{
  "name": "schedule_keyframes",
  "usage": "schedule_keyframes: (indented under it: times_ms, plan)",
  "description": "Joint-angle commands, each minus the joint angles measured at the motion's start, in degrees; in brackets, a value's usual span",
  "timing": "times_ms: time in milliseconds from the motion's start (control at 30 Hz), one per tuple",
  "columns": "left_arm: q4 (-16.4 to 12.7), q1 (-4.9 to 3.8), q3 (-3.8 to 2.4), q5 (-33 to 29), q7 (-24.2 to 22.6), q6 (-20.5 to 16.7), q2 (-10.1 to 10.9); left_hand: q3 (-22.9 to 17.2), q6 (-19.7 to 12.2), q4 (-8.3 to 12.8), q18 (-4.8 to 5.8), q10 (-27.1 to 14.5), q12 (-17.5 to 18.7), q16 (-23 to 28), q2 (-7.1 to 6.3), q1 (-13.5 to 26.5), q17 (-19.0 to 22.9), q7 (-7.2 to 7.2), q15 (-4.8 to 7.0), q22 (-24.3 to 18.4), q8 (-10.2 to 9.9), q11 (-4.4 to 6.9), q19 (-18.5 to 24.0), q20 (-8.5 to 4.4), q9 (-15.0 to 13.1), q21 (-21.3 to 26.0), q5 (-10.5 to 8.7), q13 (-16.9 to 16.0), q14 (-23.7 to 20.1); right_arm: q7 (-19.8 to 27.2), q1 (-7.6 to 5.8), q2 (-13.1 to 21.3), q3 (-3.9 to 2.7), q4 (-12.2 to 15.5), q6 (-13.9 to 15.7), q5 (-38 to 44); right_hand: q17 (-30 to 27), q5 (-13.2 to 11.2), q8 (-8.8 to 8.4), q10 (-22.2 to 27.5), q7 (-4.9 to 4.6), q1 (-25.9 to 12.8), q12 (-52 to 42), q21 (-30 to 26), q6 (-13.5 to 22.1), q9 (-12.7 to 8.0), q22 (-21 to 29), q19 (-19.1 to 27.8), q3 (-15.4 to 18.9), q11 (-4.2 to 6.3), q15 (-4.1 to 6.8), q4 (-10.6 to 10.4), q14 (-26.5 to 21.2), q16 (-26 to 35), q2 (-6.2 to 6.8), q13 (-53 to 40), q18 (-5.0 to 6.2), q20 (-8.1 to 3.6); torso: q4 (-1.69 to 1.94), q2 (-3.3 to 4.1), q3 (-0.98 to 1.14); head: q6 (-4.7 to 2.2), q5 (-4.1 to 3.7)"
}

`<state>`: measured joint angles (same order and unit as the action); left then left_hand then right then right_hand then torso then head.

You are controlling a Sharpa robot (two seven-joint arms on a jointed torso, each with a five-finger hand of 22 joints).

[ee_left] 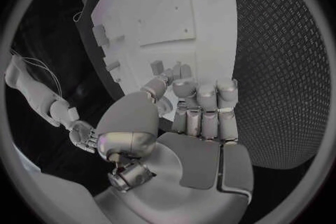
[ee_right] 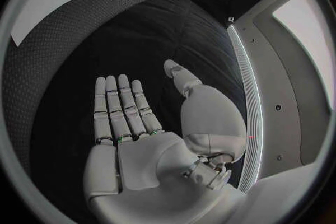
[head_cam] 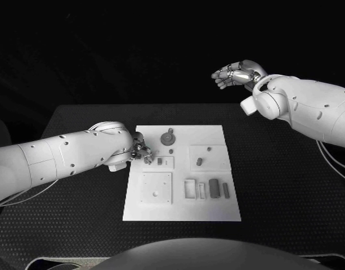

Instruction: Assemble the parts on the task board

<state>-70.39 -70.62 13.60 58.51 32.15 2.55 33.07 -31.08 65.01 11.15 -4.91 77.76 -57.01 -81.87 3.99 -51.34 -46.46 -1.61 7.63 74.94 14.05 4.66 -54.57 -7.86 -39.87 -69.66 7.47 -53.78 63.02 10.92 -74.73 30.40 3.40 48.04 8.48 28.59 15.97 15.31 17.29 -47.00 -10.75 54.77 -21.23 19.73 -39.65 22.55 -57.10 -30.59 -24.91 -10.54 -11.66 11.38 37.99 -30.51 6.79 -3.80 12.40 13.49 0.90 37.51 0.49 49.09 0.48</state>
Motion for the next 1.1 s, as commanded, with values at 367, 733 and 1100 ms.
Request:
schedule_keyframes:
  times_ms: [367,733,1100]
  plan:
    - [-0.4,0.23,0.02,0.7,0.3,1.6,0.2,-0.3,0.7,-0.2,-1.06,0.0,-0.4,-0.3,0.44,0.0,0.2,0.20,3.43,1.0,1.2,0.40,-0.5,-7.47,-0.6,-0.4,0.25,0.2,3.2,0.4,0.07,0.0,-0.02,0.1,-0.8,0.0,-0.1,0.1,0.28,-0.3,-1.14,0.5,0.2,-0.3,0.2,-0.1,-0.1,0.0,0.1,0.05,-0.16,-0.4,-0.1,0.3,0.09,-0.1,-0.66,-0.21,0.02,0.00,-0.05,0.24,-0.01]
    - [-0.5,0.26,0.02,0.7,0.4,1.6,0.3,-0.3,0.8,-0.1,-1.08,-0.1,-0.4,-0.2,0.36,-0.1,0.3,0.23,3.44,1.0,1.3,0.42,-0.4,-7.48,-0.6,-0.4,0.29,0.3,3.1,0.4,0.12,0.0,-0.02,-0.2,-0.8,0.0,-0.1,0.1,0.28,-0.3,-1.14,0.5,0.3,-0.3,0.2,-0.1,-0.2,0.0,0.1,0.05,-0.16,-0.4,-0.1,0.3,0.07,-0.1,-0.66,-0.22,0.01,0.02,-0.03,0.28,0.07]
    - [-0.3,0.27,0.02,0.8,0.5,2.0,0.4,-0.5,0.9,0.1,-1.11,-0.1,-0.4,-0.2,0.33,-0.2,0.4,0.26,3.45,1.0,1.4,0.45,-0.3,-7.48,-0.7,-0.5,0.44,0.5,3.1,0.3,0.14,0.1,-0.02,-0.2,-0.8,0.0,-0.1,0.1,0.29,-0.3,-1.14,0.5,0.3,-0.4,0.2,-0.1,-0.2,0.0,0.1,0.06,-0.16,-0.4,-0.1,0.3,0.08,-0.1,-0.66,-0.23,0.03,-0.01,-0.04,0.41,0.07]
